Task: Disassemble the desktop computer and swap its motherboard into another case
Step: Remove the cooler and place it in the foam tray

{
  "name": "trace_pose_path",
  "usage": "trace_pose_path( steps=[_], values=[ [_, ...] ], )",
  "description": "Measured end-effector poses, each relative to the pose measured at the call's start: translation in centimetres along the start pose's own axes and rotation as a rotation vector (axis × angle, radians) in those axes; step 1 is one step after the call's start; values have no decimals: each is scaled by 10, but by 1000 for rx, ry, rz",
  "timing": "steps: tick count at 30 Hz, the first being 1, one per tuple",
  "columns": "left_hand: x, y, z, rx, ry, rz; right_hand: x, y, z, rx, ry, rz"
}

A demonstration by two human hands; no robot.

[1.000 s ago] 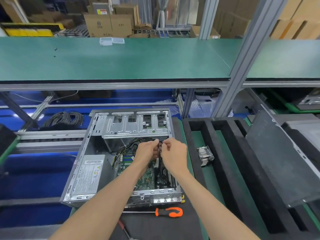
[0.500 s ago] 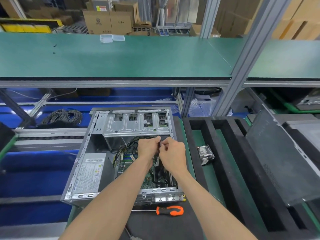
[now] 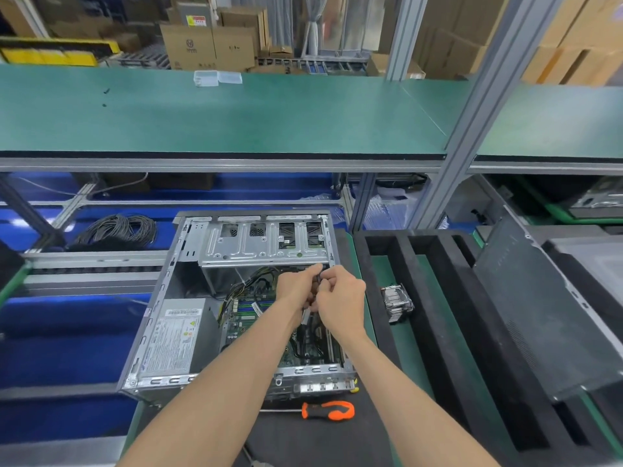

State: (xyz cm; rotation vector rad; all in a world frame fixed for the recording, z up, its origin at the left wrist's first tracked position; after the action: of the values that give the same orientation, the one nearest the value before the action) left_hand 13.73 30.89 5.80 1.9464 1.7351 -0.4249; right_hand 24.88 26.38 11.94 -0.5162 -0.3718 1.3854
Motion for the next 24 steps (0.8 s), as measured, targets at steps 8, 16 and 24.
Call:
trace_pose_path(
  steps=[8, 16, 24],
  values=[
    [6, 11, 3, -197, -39, 10, 2, 3, -3, 13, -14, 8],
    [2, 14, 14, -366, -5, -2, 3, 2, -6, 40, -19, 4],
    [-2, -17, -19, -219, 102, 84, -1, 2, 3, -20, -96, -38]
  ],
)
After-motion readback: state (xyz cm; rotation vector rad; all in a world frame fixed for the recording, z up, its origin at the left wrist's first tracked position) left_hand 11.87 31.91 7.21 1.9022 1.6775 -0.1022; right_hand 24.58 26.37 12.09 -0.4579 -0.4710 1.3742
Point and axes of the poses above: each hand's wrist, its own x-axis towards the middle knuckle, its own y-axis out of the palm, z = x × y, the point moved 7 cm from there along x, towards the middle knuckle, and after that the axes turned 13 degrees about z, right-handed, at the moved point
